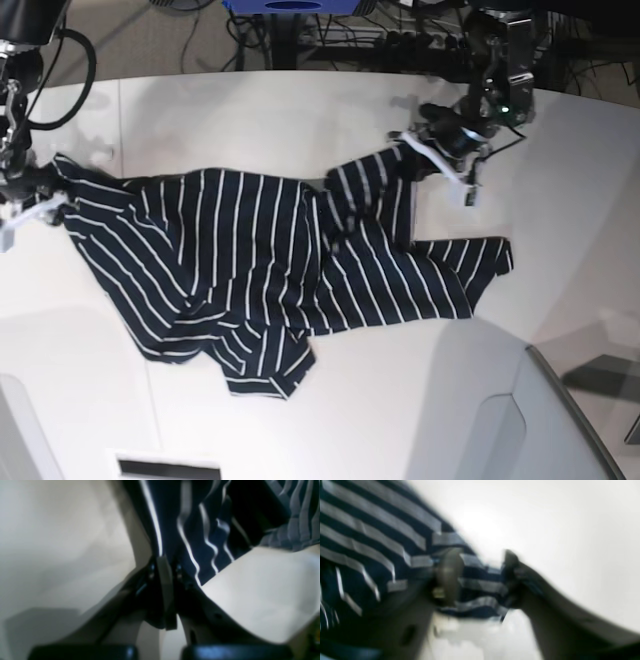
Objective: Layout the t-shirt on the table in an organized manner, then fold the t-shirt properly
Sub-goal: 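Grasp the shirt edges with the left and right grippers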
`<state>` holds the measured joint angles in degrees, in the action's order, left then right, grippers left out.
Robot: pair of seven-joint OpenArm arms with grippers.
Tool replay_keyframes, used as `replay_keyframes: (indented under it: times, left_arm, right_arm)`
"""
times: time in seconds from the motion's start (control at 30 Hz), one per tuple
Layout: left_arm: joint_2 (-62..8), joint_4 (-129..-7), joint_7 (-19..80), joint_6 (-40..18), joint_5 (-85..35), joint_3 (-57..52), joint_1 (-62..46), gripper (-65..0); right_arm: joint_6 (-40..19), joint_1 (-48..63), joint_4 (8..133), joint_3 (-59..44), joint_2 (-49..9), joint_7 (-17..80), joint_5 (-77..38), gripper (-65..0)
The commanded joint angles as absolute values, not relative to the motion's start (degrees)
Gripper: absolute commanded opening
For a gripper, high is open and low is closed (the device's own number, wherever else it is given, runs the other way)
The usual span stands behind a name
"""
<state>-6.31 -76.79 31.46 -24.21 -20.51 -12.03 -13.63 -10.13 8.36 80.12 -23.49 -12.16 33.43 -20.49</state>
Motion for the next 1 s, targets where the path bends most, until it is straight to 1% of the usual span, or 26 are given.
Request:
replay_keyframes:
  times: [0.0,0.03,0.13,0.3,0.37,0.47,0.7,0.9,0.97]
  left_arm:
    - [-7.4,-78.5,31.8,-24.1,-20.4,-12.3,-13.5,-65.0]
    - [-8.0,-79.5,31.8,-24.1,-20.4,-12.3,-13.5,-65.0]
    - [-9.7,-82.1,31.9,-24.0,-20.4,-12.3,-14.6,-65.0]
    - [-10.9,-85.9,31.9,-24.0,-20.4,-13.6,-16.1,-65.0]
    - [-10.9,-86.1,32.0,-24.0,-20.4,-15.1,-16.2,-65.0]
    - [-10.9,-85.8,32.0,-24.0,-20.4,-16.4,-16.2,-65.0]
    - [-10.9,-85.8,32.0,-24.0,-19.9,-16.7,-16.9,-65.0]
    - [-10.9,-85.8,32.0,-24.0,-20.1,-16.7,-16.8,-65.0]
    - [-10.9,-85.8,32.0,-24.0,-20.0,-16.7,-16.8,-65.0]
  right_arm:
    - [-10.4,7.3,81.0,-23.6,-13.2,32.5,-20.7,-28.5]
    - [-11.6,6.5,80.9,-23.6,-13.1,32.6,-20.7,-27.8]
    - [-16.3,4.6,78.9,-23.8,-13.0,32.7,-20.7,-28.5]
    - [-20.8,-3.3,67.6,-23.8,-13.4,32.8,-20.4,-28.8]
    - [-22.3,-5.9,63.4,-23.6,-14.7,32.8,-20.4,-28.8]
    - [-23.0,-9.6,57.8,-23.6,-15.9,32.5,-20.4,-28.8]
    - [-23.1,-15.0,51.0,-23.6,-18.9,32.4,-20.4,-28.8]
    - [-23.2,-15.5,48.6,-23.6,-18.6,32.4,-20.4,-28.8]
    - [-23.2,-15.3,48.5,-23.6,-17.6,32.4,-20.4,-28.8]
